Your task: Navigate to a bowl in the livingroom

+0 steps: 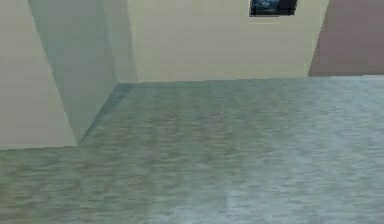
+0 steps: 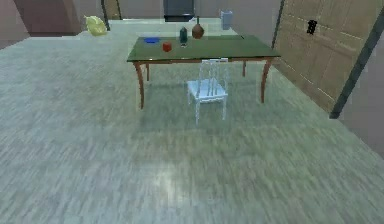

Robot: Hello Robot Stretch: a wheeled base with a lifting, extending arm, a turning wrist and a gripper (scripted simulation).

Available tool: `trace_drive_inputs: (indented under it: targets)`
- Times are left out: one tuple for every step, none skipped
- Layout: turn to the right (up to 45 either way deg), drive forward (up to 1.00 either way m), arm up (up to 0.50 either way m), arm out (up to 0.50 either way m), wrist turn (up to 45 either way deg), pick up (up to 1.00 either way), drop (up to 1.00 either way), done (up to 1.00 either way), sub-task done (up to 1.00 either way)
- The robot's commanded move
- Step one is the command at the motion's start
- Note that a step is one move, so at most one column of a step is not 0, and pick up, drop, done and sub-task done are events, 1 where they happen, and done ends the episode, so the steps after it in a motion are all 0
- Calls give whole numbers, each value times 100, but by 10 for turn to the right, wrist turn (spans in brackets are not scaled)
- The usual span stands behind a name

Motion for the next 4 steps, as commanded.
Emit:
trace_drive_inputs:
  targets:
    - [-240, 0, 0, 0, 0, 0, 0, 0, 0]
    - [0, 5, 0, 0, 0, 0, 0, 0, 0]
    - [-240, 0, 0, 0, 0, 0, 0, 0, 0]
    - [-30, 0, 0, 0, 0, 0, 0, 0, 0]
